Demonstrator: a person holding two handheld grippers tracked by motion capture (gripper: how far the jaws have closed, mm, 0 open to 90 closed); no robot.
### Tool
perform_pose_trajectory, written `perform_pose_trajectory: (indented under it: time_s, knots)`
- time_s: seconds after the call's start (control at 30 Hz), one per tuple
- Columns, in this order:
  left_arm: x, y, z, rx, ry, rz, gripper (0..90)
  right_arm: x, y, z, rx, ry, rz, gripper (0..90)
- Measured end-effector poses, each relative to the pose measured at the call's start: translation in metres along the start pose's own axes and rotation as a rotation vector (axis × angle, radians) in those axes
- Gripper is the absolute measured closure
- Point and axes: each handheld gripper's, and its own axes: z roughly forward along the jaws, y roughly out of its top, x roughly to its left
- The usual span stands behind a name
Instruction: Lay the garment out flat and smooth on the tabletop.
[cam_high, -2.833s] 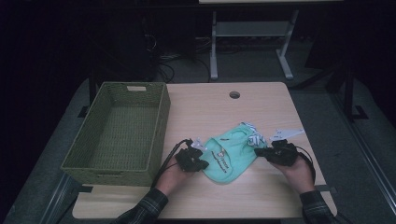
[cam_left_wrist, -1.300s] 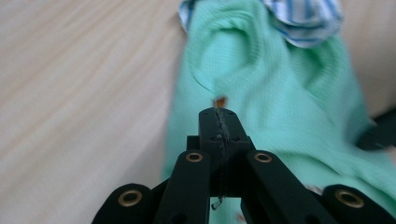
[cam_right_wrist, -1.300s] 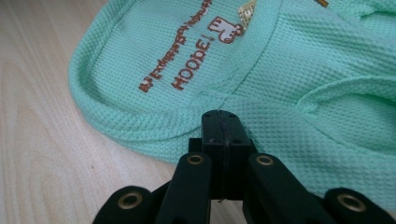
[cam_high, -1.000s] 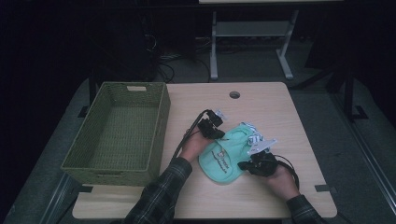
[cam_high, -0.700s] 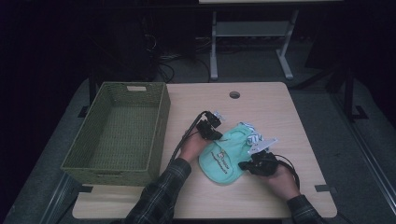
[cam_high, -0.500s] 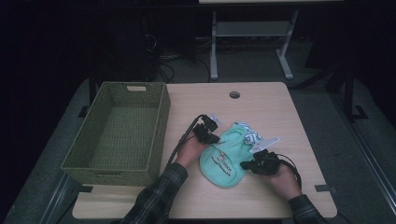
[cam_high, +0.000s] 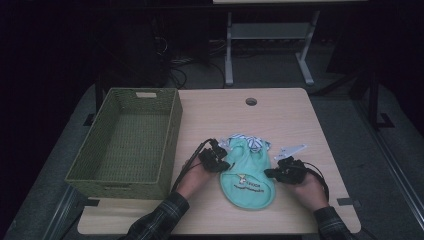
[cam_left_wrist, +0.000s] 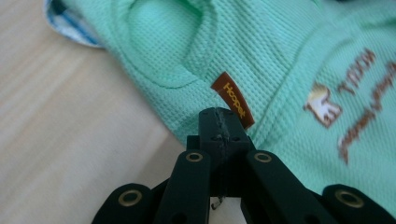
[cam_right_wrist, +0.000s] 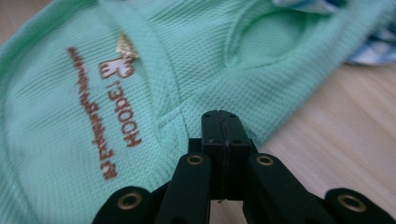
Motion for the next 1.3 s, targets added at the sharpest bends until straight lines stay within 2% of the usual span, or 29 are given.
perform_pose_trajectory:
  time_s: [0.27,0.3,0.4,0.53,0.8,0.9,1.03,1.2,1.3]
  knots:
    - [-0.008,-0.012,-0.006,-0.013,-0.017,-0.017,89.7,-0.012,-0.004,-0.006,0.003,-0.040,0.008,89.7]
    - [-0.008,-0.013,-0.007,-0.013,-0.020,-0.015,89.6,-0.012,-0.004,-0.006,0.003,-0.044,0.021,89.7]
    - [-0.007,-0.013,-0.007,-0.019,-0.023,-0.019,89.7,-0.013,-0.006,-0.007,0.004,-0.041,0.018,89.3]
    - [-0.009,-0.013,-0.006,-0.022,-0.015,-0.009,89.7,-0.013,-0.003,-0.008,-0.008,-0.029,0.027,84.1]
    - [-0.010,-0.013,-0.006,-0.019,-0.009,-0.001,89.7,-0.026,0.023,-0.011,-0.083,-0.048,0.038,82.3]
    - [-0.010,-0.013,-0.006,-0.017,-0.007,0.004,89.7,-0.037,0.037,-0.006,-0.103,-0.053,0.046,82.3]
    - [-0.012,-0.012,-0.006,-0.016,0.006,0.012,89.6,-0.047,0.047,0.004,-0.104,-0.060,0.053,82.7]
    - [-0.012,-0.012,-0.006,-0.016,0.003,0.012,89.7,-0.055,0.056,0.017,-0.100,-0.061,0.065,82.6]
    - [-0.011,-0.012,-0.005,-0.017,0.002,0.011,89.7,-0.057,0.059,0.023,-0.100,-0.056,0.069,78.8]
